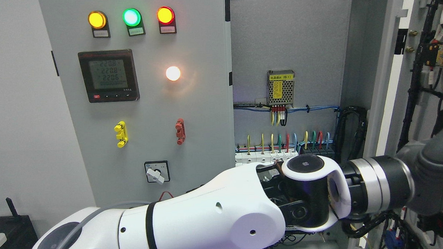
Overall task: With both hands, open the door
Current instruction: 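Sweep the left arm farther along the door, then withdraw it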
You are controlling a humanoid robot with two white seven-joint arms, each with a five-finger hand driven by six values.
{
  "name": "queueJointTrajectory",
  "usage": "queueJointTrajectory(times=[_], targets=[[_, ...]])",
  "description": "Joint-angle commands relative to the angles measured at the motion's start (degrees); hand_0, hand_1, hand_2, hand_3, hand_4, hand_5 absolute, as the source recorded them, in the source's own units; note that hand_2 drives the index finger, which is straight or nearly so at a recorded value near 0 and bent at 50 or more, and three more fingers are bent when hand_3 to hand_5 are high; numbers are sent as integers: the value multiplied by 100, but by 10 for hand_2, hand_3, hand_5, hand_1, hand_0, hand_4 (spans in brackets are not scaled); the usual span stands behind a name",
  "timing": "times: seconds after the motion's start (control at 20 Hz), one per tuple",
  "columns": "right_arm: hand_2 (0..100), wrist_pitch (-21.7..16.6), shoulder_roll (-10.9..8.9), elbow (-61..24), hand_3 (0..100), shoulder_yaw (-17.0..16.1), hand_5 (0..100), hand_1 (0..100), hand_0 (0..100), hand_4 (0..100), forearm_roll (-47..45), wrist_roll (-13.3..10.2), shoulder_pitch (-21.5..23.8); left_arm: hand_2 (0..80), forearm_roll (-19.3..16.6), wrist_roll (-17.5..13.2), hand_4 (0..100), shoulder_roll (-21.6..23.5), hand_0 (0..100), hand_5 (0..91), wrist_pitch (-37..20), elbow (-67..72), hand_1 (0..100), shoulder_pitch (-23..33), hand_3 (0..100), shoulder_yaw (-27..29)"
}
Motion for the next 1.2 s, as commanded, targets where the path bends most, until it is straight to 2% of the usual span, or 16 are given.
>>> queueJointTrajectory(times=[0.0, 0.7, 0.9, 1.15], targets=[[0, -5, -1, -4, 0, 7, 0, 0, 107, 0, 0, -5, 0, 0, 42, 97, 31, -160, 0, 0, -48, 43, 0, -10, 0, -179], [0, 4, -1, 5, 0, -2, 0, 0, 106, 0, 0, -5, 0, 0, 33, 35, 30, -90, 0, 0, -57, 34, 0, -10, 0, -188], [0, -5, -1, 5, 0, 7, 0, 0, 106, 0, 0, -5, 0, 0, 25, -175, 30, 225, 0, 0, -57, 34, 0, 113, 0, -197], [0, 4, 7, -4, 0, -2, 0, 0, 106, 0, 0, -5, 0, 0, 7, -544, 30, 919, 0, 0, -48, -1, 0, 359, 0, -197]])
